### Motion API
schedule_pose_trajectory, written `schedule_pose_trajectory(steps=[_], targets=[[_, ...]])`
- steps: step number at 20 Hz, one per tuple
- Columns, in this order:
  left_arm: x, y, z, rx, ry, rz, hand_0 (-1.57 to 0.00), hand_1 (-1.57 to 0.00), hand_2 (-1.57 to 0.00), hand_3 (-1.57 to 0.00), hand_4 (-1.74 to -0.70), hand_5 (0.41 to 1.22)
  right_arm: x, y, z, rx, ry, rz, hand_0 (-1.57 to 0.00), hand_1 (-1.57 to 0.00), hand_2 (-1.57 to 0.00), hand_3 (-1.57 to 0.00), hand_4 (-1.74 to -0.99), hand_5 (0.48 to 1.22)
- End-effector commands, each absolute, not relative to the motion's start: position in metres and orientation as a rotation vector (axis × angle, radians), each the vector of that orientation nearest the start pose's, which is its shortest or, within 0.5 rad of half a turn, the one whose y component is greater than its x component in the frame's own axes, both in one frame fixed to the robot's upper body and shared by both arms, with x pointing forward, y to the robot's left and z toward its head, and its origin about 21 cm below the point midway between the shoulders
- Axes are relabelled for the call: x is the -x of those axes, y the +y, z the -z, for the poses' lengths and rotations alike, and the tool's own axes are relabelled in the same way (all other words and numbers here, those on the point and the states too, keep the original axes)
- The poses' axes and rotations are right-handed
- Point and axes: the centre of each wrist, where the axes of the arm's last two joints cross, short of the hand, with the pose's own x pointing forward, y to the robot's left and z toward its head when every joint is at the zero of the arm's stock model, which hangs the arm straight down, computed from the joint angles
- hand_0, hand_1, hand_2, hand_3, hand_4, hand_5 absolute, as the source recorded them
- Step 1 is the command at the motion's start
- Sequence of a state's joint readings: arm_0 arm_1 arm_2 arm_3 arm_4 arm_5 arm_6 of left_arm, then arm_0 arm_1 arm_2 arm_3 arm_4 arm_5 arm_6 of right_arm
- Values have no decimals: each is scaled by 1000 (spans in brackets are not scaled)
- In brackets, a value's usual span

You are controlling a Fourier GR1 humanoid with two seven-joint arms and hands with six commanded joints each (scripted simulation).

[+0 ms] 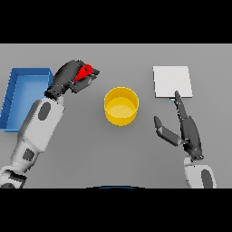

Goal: Pick up the red beaker and tilt it to pour out 1 green nut into yellow bowl. Pick up the yellow bowl and place it on the metallic measuring scale.

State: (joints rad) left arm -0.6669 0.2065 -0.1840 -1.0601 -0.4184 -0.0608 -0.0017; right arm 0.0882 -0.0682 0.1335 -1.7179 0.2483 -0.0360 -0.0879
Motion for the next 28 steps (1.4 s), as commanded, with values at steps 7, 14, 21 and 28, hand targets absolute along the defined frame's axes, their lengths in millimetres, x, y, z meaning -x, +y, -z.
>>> schedule_pose_trajectory(steps=[7,14,21,28], targets=[[-394,141,-97,-599,-1509,1392,-1570,-1571,-1571,-1570,-1740,1183,-221,-217,-16,148,-1715,-292,1,1,1,1,-1183,673],[-403,110,-112,-824,-1301,1863,-1571,-1571,-1571,-1362,-1714,1213,-219,-212,-14,119,-1701,-238,1,1,1,1,-1196,666],[-408,83,-123,-905,-1201,2222,-1571,-1571,-1571,-1458,-1727,1219,-219,-213,-11,144,-1691,-224,1,1,1,1,-1221,610],[-409,64,-124,-1113,-1069,2510,-1571,-1571,-1571,-1547,-1737,1221,-222,-211,-10,166,-1707,-227,1,1,1,1,-1160,569]])
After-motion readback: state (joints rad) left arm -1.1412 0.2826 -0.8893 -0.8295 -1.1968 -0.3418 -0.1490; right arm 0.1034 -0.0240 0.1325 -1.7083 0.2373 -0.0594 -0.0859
